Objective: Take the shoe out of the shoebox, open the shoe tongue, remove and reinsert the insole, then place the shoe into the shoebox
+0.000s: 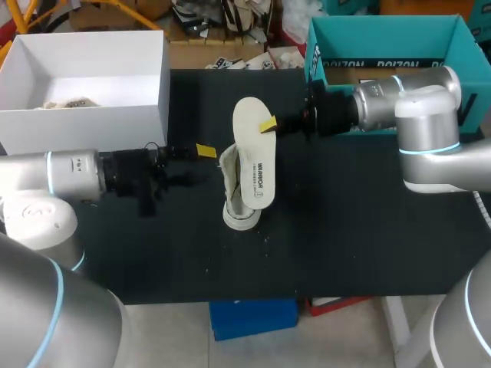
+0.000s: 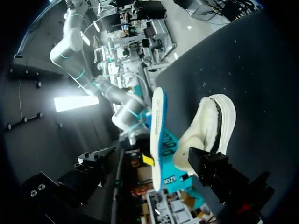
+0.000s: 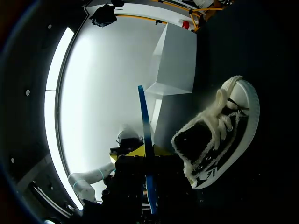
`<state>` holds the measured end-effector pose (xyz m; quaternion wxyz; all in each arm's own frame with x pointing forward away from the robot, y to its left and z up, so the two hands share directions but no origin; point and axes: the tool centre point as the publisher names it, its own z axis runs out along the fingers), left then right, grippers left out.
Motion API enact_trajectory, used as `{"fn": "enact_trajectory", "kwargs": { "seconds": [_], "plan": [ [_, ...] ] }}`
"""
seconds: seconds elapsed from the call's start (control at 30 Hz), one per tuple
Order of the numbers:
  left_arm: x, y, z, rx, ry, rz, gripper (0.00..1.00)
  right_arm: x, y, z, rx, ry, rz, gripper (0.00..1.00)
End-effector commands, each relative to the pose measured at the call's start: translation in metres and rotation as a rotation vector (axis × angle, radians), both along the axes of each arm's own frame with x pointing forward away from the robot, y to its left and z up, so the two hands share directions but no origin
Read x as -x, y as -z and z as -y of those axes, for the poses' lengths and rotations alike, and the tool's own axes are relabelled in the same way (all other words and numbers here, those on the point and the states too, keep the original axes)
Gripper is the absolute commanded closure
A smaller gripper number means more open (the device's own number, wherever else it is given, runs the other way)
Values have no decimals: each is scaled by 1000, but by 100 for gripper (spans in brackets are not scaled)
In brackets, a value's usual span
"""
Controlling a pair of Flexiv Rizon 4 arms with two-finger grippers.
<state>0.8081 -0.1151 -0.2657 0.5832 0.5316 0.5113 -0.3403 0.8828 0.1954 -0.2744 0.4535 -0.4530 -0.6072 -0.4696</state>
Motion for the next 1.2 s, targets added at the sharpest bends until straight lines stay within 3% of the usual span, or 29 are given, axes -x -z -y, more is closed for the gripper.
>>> {"fn": "enact_trajectory", "kwargs": {
  "seconds": [0.03,0.3,0.43,0.47,0.5,0.7,1.2],
  "plan": [
    [-12,10,16,37,-39,2,0,-1,0,-1,2,-1,-1,100],
    [-32,14,43,69,-47,0,0,-1,0,-1,2,-1,-1,100],
    [-39,17,55,70,-45,5,7,-1,0,-1,2,-1,-1,100],
    [-42,18,58,70,-45,6,31,-1,0,-1,2,-1,-1,100],
    [-43,19,60,71,-45,6,40,-1,0,-1,2,-1,-1,100],
    [-53,19,69,100,-48,-2,52,-1,0,-1,2,-1,-1,100],
    [-66,13,84,133,-44,6,55,-1,0,-1,2,-1,-1,100]
  ]
}}
